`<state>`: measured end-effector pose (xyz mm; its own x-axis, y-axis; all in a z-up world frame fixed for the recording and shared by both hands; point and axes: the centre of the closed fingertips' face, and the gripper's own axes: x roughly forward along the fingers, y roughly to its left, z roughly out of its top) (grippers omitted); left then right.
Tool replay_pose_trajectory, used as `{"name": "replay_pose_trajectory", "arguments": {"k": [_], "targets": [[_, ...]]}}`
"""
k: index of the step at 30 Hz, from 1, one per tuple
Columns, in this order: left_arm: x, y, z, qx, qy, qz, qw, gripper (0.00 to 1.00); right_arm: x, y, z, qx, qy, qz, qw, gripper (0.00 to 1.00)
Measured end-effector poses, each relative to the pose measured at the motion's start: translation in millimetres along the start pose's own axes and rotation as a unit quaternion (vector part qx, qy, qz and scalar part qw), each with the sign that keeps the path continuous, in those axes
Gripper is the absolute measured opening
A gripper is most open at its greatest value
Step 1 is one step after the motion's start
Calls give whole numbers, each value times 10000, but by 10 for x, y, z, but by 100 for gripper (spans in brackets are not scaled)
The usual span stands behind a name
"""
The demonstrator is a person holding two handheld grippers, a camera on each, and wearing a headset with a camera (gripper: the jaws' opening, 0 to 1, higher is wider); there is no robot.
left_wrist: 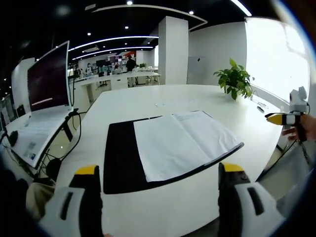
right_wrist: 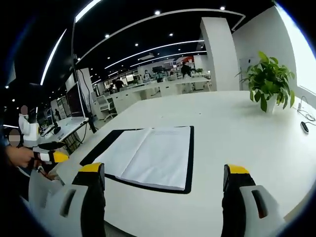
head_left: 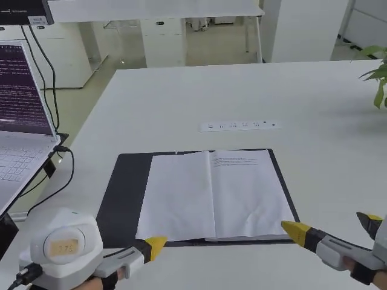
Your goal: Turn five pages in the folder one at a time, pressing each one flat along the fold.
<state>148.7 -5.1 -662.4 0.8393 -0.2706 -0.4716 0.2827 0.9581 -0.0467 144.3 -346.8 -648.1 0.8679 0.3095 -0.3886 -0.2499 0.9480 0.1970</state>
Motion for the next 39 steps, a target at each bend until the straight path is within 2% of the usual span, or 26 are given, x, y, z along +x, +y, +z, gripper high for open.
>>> {"name": "replay_pose_trajectory", "arguments": {"k": [4, 9, 12, 17, 20, 23, 25, 29, 33, 36, 39], "targets": [[-81, -52, 136, 21, -81, 8, 10000, 99, -78, 5, 77, -3, -71, 31, 10000, 100], [-149, -53, 267, 40, -182, 42, 9998, 99, -157, 9, 142, -58, -137, 108, 9998, 100], [-132, -56, 284, 114, -167, 51, 9998, 99, -177, 13, 137, -70, -127, 173, 9997, 100], [-15, -151, 263, 191, -90, -3, 9998, 99, -160, 11, 81, 3, -72, 256, 9996, 99], [124, -291, 213, 219, -14, -149, 9996, 99, -140, -9, 48, 22, -38, 268, 9996, 99], [313, -500, 164, 309, 58, -360, 9989, 99, -143, -37, 37, 88, -65, 268, 9996, 98], [440, -624, 143, 388, 108, -494, 9980, 94, -148, -66, 19, 109, -81, 233, 9996, 98], [657, -878, 145, 533, 119, -742, 9957, 91, -155, -90, -13, 191, -115, 228, 9995, 96], [866, -1112, 130, 654, 161, -938, 9933, 85, -136, -70, -47, 226, -161, 290, 9992, 93], [1033, -1328, 114, 736, 180, -1135, 9906, 79, -110, -59, -78, 160, -146, 318, 9993, 92], [1170, -1507, 110, 808, 138, -1262, 9886, 74, -104, -41, -74, 209, -228, 393, 9988, 88]]}}
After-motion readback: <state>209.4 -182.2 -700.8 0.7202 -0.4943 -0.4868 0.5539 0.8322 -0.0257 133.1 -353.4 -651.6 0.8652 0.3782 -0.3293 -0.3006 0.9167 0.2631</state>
